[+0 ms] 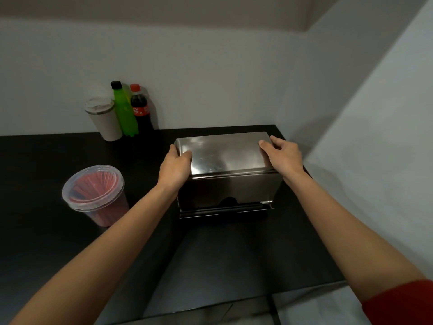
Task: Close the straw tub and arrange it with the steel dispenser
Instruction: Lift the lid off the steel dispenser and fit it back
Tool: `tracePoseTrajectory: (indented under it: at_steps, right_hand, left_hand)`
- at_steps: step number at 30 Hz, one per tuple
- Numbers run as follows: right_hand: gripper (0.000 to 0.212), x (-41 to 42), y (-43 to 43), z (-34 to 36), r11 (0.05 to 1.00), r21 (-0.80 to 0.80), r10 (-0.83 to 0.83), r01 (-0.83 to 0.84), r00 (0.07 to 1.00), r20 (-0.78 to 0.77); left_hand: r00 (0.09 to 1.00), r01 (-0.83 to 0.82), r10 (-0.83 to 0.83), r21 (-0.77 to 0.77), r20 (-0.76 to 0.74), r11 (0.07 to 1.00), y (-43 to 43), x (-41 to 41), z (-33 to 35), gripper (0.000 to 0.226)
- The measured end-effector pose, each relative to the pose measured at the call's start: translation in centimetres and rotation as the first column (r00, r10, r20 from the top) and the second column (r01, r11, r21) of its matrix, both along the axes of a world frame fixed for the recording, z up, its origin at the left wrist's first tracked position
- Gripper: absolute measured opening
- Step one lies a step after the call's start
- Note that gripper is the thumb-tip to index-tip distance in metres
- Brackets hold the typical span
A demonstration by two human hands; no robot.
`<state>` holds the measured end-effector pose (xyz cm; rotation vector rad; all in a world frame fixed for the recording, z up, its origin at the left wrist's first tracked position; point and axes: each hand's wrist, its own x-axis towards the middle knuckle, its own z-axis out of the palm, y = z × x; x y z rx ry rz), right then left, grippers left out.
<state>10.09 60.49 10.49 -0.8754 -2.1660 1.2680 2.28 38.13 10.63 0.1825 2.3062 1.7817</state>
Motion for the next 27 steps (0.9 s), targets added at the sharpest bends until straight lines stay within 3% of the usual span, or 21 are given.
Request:
tracePoseTrajectory:
  at_steps: [10, 18, 27]
  right_hand:
    - [0.058, 0.4, -0.3, -0.8, 0.999, -0.031, -0.008, 0.007, 1.000, -0.029]
    - [0.057, 0.8, -0.8, -1.1, 0.998, 0.064, 0.014, -0.011, 0.999, -0.049]
    - [0.056, 1.1, -1.3, -0.7, 0.994, 0.107, 0.039, -0.036, 0.999, -0.024]
  left_hand:
    - [0.997, 0.016, -0.022, -0.071, -0.076, 0.997, -0.2, -0.2, -0.7, 0.063]
    - [0.971, -0.039, 0.017, -0.089, -0.238, 0.995, -0.2, 0.5, -1.2, 0.059]
    - [0.974, -0.042, 0.029, -0.052, -0.227, 0.998, -0.3, 0.2, -1.5, 0.060]
